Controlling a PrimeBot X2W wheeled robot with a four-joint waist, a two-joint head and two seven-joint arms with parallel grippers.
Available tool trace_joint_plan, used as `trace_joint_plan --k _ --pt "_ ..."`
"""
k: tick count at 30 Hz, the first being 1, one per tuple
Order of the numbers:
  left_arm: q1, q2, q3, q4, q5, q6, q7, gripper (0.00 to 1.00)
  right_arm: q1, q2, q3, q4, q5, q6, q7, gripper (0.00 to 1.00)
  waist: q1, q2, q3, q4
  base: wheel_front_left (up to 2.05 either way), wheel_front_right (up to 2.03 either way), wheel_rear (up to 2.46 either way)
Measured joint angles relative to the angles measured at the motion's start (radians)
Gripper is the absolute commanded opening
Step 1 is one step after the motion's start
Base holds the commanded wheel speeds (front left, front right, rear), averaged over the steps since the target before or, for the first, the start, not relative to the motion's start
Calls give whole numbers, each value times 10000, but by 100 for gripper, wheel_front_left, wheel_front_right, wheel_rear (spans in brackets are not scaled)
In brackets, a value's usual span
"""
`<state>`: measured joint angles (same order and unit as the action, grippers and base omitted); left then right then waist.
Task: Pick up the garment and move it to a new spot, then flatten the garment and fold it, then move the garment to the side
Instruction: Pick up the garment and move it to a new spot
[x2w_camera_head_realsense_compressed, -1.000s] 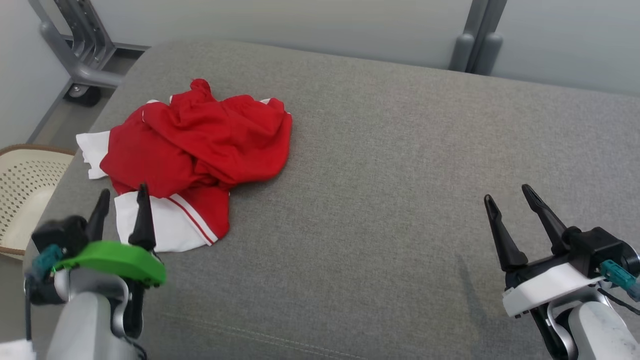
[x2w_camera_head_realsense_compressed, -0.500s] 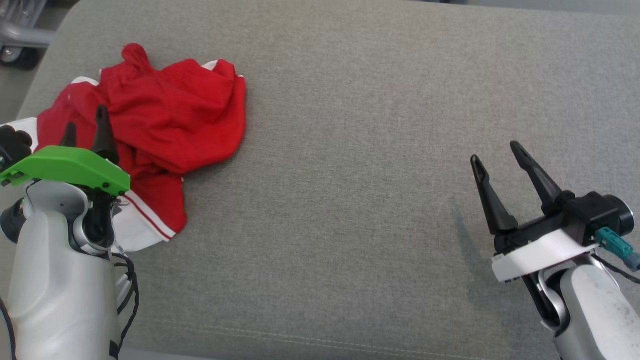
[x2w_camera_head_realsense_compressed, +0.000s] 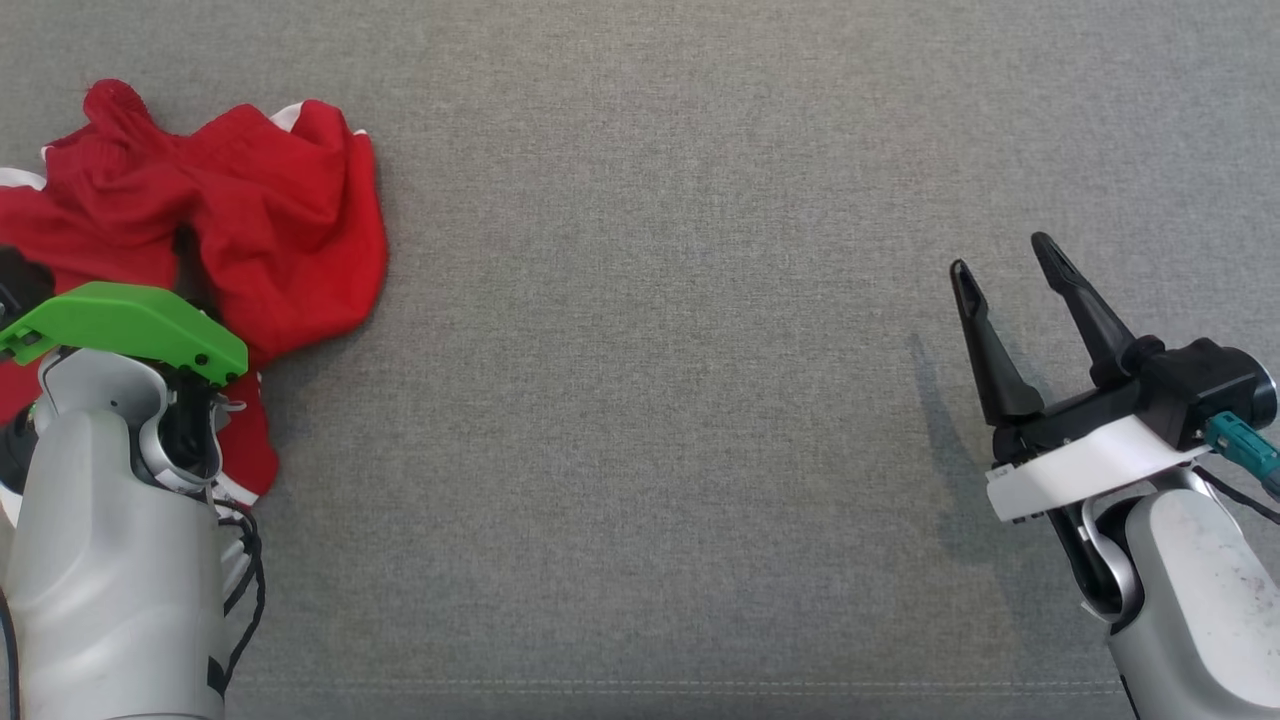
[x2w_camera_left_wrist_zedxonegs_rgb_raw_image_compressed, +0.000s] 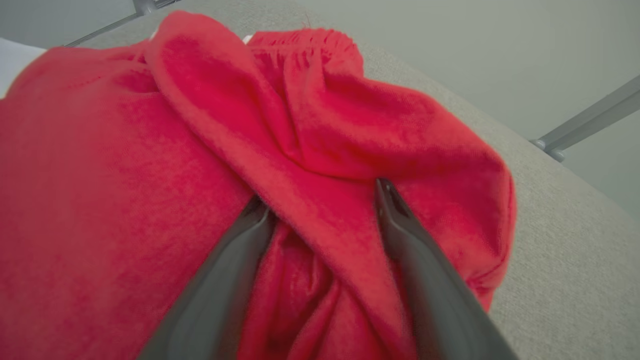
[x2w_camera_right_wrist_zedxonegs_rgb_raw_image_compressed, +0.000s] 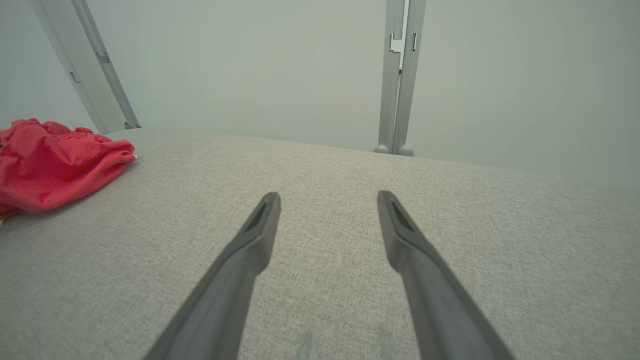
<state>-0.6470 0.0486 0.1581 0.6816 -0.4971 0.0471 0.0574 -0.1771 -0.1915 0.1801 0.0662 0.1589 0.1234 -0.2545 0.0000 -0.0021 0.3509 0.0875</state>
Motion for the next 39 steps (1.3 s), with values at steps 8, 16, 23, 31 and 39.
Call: trace_joint_plan --k 8,16,23,31,39 --pt "-459 307 -738 -42 838 -224 -779 0 2 25 -46 155 113 10 0 100 0 0 -228 -52 0 0 0" --pt "-1518 -267 -2290 -938 1009 -1421 -1218 0 11 184 155 357 188 10 0 100 0 0 -667 -27 0 0 0" --pt "-1518 -345 -4280 -1394 1014 -1718 -974 0 11 449 234 360 272 10 0 100 0 0 -1056 -319 0 0 0" --pt "-375 -251 -8136 -2299 -1147 -1791 -535 0 63 894 -121 113 349 10 0 100 0 0 -1363 -1125 0 0 0" --pt "344 -167 -10972 -3398 -1810 -1791 -303 0 639 1007 -662 -174 351 -19 0 100 0 0 -1598 -2140 0 0 0"
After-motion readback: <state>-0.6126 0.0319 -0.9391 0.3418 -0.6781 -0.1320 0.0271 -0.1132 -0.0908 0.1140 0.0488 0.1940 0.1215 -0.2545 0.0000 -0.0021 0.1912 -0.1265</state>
